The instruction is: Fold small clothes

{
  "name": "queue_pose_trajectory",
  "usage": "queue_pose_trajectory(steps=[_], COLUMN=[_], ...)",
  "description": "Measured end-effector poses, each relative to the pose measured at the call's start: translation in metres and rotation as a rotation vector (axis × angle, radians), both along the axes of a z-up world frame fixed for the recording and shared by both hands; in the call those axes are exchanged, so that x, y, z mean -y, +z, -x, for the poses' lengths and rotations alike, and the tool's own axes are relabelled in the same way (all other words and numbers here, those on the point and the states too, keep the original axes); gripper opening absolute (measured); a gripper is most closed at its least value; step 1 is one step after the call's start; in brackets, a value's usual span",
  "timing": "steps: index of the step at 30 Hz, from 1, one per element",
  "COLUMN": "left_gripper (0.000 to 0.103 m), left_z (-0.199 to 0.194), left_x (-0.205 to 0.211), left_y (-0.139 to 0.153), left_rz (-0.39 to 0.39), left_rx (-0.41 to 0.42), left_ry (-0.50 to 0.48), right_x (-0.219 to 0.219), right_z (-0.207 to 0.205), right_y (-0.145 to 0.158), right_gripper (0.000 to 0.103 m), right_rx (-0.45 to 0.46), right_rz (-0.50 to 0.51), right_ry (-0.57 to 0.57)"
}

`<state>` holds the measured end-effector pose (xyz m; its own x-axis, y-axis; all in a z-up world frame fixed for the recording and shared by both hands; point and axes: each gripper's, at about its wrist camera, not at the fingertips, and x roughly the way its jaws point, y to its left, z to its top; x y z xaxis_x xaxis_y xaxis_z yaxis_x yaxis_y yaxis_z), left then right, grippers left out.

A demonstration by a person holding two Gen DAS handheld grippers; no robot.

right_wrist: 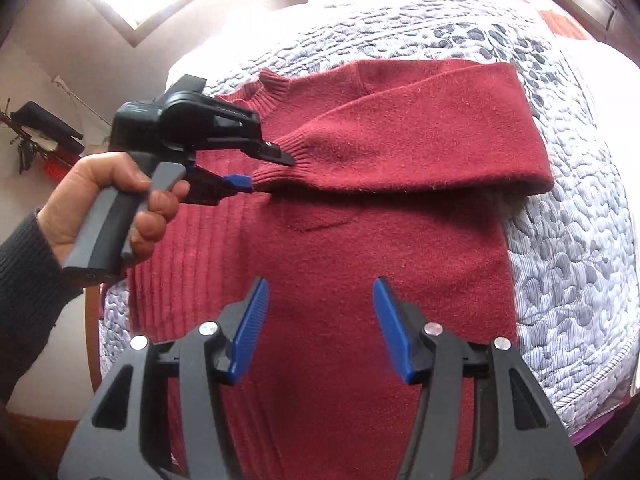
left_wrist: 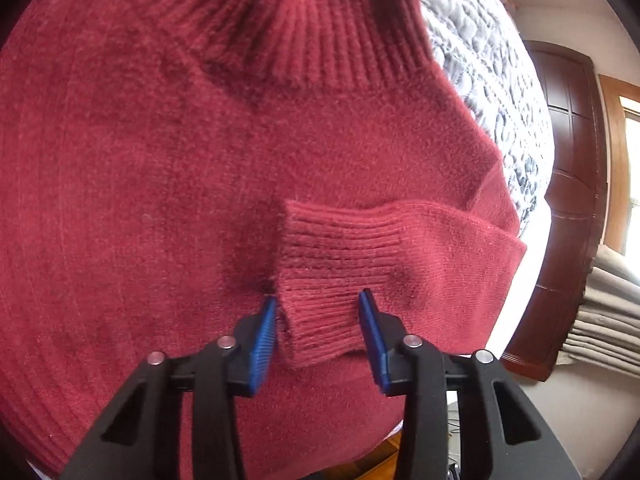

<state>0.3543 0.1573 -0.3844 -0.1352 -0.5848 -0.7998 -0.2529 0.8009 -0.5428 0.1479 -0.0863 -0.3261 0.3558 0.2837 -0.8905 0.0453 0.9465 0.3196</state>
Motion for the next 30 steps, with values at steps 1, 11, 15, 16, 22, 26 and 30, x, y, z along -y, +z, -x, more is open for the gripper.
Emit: queue_pose_trajectory(steps=[1, 11, 15, 16, 22, 26, 30], left_gripper=[0.038, 0.006, 0.006, 0.006, 0.006, 0.006, 0.006], left_z=[-0.001, 0.013, 0.014, 0.014, 0.015, 0.018, 0.025], left_x=[0.0, -0.037, -0.053, -0.058, -0.089, -0.125, -0.161], left_y=[0.0, 0.033, 0.058, 0.065, 0.104, 0.116, 0.115], left_rz=[-0.002, 0.018, 0.032, 0.032, 0.018, 0.0, -0.01], left_rx=[-0.002, 0.103, 0.165, 0.187, 0.29, 0.322, 0.323], left_ry=[0.0, 0.054, 0.052, 0.046, 0.061, 0.1, 0.15], right_x=[-0.001, -0.009, -0.015, -0.016, -0.026, -0.031, -0.035], right_z=[0.001, 0.012, 0.013, 0.013, 0.018, 0.021, 0.022], right_y=[0.002, 0.007, 0.006, 0.006, 0.004, 0.001, 0.0], right_gripper=[0.055, 0.055, 0.055, 0.055, 0.055, 0.055, 0.055], right_rx=[0.002, -0.008, -0.017, -0.017, -0.029, -0.039, -0.043], right_rz=[-0.005, -0.018, -0.018, -0.019, -0.022, -0.024, -0.022], right_ry=[0.002, 0.027, 0.039, 0.041, 0.062, 0.074, 0.085])
